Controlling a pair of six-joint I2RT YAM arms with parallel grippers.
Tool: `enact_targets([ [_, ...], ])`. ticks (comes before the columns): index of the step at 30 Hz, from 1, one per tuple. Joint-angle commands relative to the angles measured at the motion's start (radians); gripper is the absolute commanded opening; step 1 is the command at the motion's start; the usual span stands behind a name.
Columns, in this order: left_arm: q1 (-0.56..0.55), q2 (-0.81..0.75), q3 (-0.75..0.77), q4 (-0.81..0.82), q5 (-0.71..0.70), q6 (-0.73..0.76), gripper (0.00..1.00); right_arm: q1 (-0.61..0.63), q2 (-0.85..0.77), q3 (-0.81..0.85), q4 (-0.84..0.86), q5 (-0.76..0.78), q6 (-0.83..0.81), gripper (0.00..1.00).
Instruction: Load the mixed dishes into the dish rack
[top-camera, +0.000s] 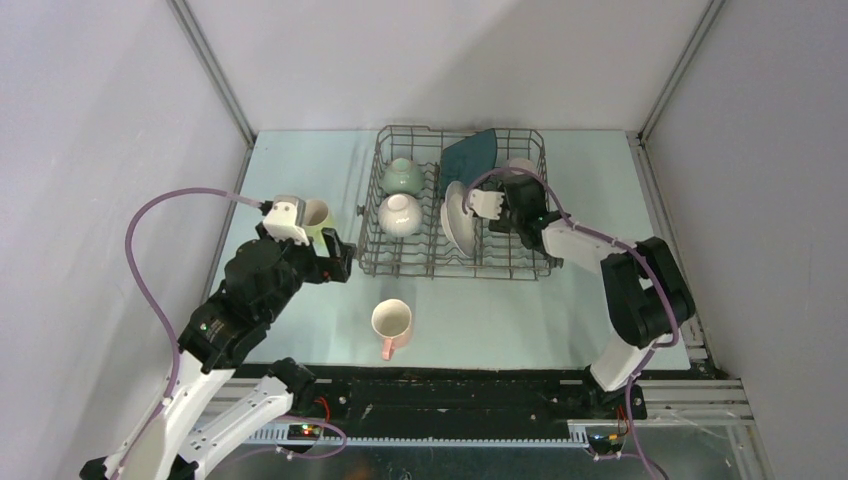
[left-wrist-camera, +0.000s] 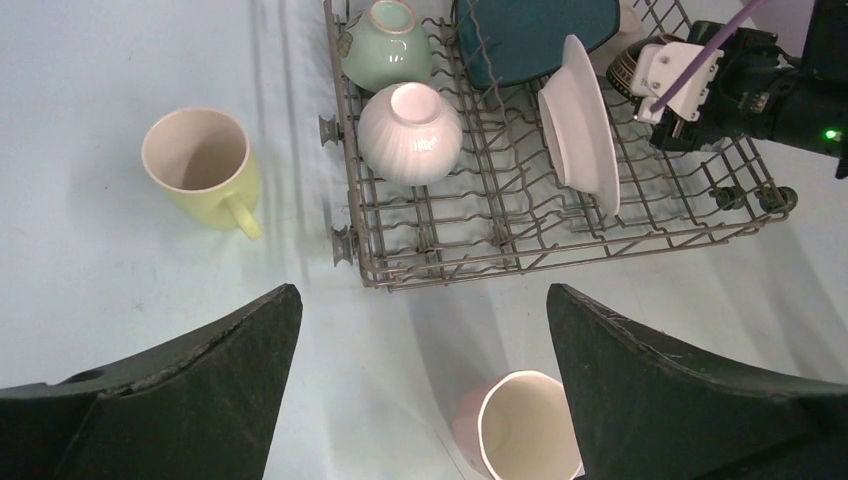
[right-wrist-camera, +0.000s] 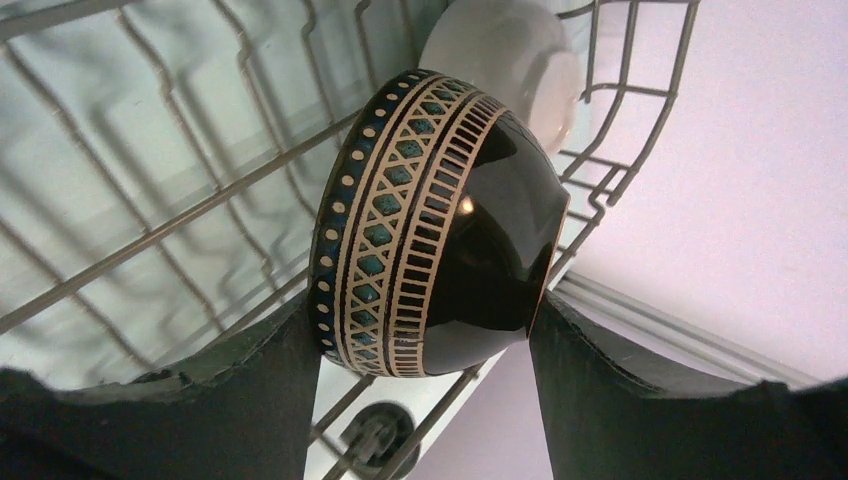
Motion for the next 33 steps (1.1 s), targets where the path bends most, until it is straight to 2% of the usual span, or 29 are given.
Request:
enact_targets([
  [1, 0.003, -0.013, 0.003, 0.009, -0.034, 0.001, 1.0, -0.01, 0.049, 0.109, 0.136, 0.025, -0.069, 0.0],
  [12, 0.004, -0.012, 0.016, -0.012, -0.061, 0.019, 1.0, -0.021, 0.178, 0.157, 0.159, 0.016, -0.091, 0.0],
  [33, 0.003, -0.011, 0.025, -0.027, -0.091, 0.015, 1.0, -0.025, 0.224, 0.161, 0.02, -0.032, -0.072, 0.0],
])
